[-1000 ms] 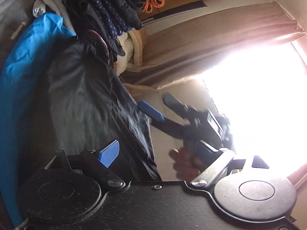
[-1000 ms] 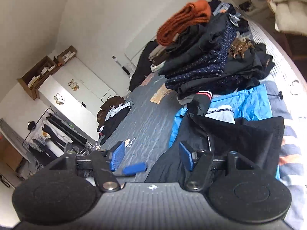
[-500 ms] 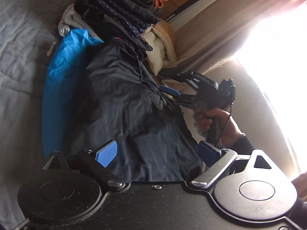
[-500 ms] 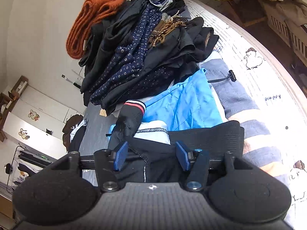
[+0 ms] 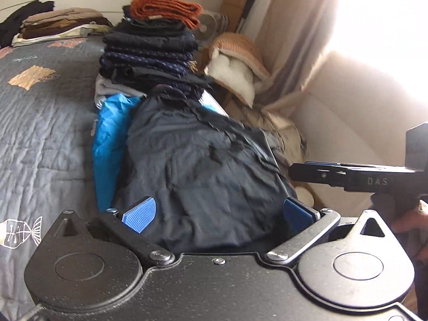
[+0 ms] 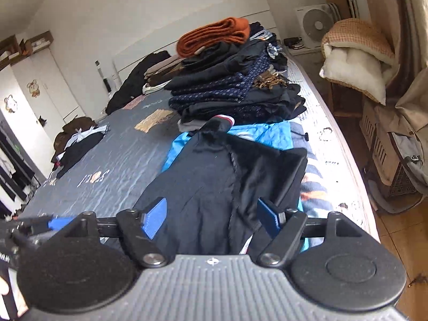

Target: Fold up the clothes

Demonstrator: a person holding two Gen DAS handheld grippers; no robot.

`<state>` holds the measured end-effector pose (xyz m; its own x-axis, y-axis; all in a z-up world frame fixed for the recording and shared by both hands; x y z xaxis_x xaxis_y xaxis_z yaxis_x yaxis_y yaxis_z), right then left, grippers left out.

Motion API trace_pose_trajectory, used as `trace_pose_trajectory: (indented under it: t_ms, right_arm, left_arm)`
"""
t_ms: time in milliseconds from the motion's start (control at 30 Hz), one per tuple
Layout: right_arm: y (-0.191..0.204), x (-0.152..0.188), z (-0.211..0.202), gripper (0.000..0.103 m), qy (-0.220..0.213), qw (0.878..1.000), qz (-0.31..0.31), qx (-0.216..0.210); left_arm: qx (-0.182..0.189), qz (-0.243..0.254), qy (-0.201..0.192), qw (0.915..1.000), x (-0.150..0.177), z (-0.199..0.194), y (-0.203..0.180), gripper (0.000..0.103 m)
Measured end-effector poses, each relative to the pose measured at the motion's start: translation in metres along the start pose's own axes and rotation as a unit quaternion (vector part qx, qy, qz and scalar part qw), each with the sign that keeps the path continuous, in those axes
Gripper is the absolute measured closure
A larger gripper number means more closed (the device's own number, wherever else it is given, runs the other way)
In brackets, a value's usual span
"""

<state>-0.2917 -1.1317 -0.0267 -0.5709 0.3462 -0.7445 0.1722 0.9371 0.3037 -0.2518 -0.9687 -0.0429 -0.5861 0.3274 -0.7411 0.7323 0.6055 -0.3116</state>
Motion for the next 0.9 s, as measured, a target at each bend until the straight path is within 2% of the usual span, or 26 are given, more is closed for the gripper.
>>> trace_pose_trajectory:
  t_ms: [67, 133, 300, 367, 600, 900]
  right_arm:
    - [0.012, 0.014, -0.014, 0.028, 0.004, 1.0, -0.011, 0.003]
    - [0.022, 0.027, -0.026, 0.028, 0.008, 1.0, -0.022, 0.007]
    - [0.032, 0.048, -0.037, 0.028, 0.023, 0.999, -0.037, 0.022]
    - [0.035, 0.052, -0.042, 0.028, 0.023, 0.999, -0.039, 0.025]
    - [0.048, 0.06, -0.056, 0.028, 0.019, 0.998, -0.05, 0.036]
    - [0.062, 0.067, -0.069, 0.028, 0.014, 0.997, -0.05, 0.052]
  left_arm:
    - [-0.027, 0.032, -0.013, 0.999, 0.003, -0.007, -0.007, 0.0]
    - [-0.048, 0.044, -0.009, 0.9979, 0.009, -0.011, -0.01, 0.0]
    - [-0.09, 0.007, 0.01, 0.9959, 0.017, -0.018, -0.003, 0.0]
    - [-0.098, 0.01, 0.01, 0.995, 0.019, -0.024, -0.002, 0.0]
    - [-0.089, -0.007, 0.013, 0.9959, 0.029, -0.045, -0.004, 0.0]
    - [-0.102, 0.003, 0.015, 0.9947, 0.042, -0.061, -0.006, 0.0]
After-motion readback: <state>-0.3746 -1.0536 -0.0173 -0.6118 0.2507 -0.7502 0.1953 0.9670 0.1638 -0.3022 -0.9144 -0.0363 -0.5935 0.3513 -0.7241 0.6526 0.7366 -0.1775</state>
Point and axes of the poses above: each gripper's, at about its wrist camera, not at the fingertips, and z roughly the way its jaws point, y to its left, x to its underside, the point moved 9 cm from there along z, roughly the way its jaws point, and after that the axes turned 6 degrees about x, right-handed, at the moved point
